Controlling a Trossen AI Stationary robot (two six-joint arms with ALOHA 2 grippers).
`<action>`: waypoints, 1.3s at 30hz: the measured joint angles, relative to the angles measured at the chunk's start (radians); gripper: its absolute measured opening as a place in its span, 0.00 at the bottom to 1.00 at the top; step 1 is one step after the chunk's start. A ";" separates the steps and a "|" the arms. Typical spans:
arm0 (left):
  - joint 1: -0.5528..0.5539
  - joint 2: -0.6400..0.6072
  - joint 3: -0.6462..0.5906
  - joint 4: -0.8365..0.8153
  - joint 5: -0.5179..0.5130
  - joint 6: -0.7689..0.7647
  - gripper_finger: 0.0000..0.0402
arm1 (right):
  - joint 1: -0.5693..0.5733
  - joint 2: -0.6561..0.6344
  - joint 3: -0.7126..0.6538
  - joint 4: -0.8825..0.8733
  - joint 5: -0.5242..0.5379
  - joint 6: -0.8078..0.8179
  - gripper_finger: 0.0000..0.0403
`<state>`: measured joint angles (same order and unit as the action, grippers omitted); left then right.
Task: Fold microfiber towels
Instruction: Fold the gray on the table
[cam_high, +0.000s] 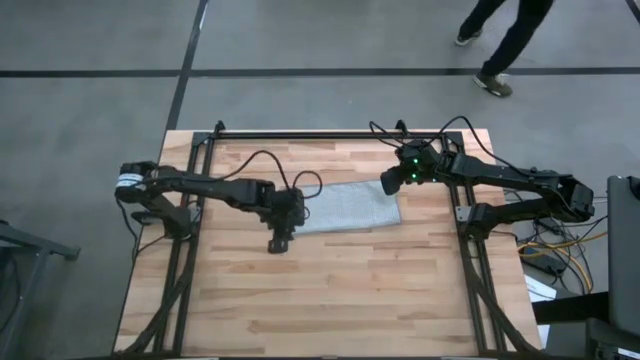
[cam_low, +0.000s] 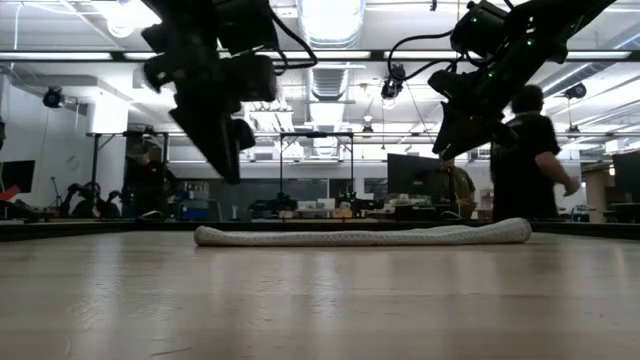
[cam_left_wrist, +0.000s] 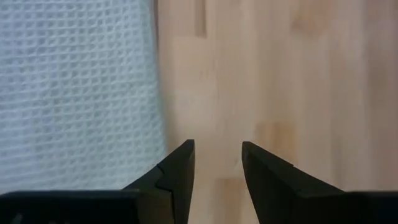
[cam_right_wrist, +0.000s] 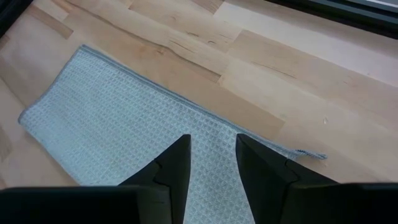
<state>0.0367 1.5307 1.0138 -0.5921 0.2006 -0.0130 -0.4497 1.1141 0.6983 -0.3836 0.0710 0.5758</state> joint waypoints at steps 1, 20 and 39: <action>-0.011 0.000 0.001 -0.018 -0.033 0.028 0.34 | 0.000 0.000 0.000 0.000 0.000 0.000 0.31; -0.133 0.000 -0.001 -0.054 -0.306 0.111 0.34 | 0.000 0.000 0.000 0.000 0.000 0.000 0.30; -0.154 0.002 -0.002 0.030 -0.404 0.083 0.34 | 0.000 0.000 0.000 -0.013 -0.101 -0.025 0.30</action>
<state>-0.1169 1.5326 1.0115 -0.5619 -0.2035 0.0695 -0.4496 1.1141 0.6987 -0.3961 -0.0298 0.5505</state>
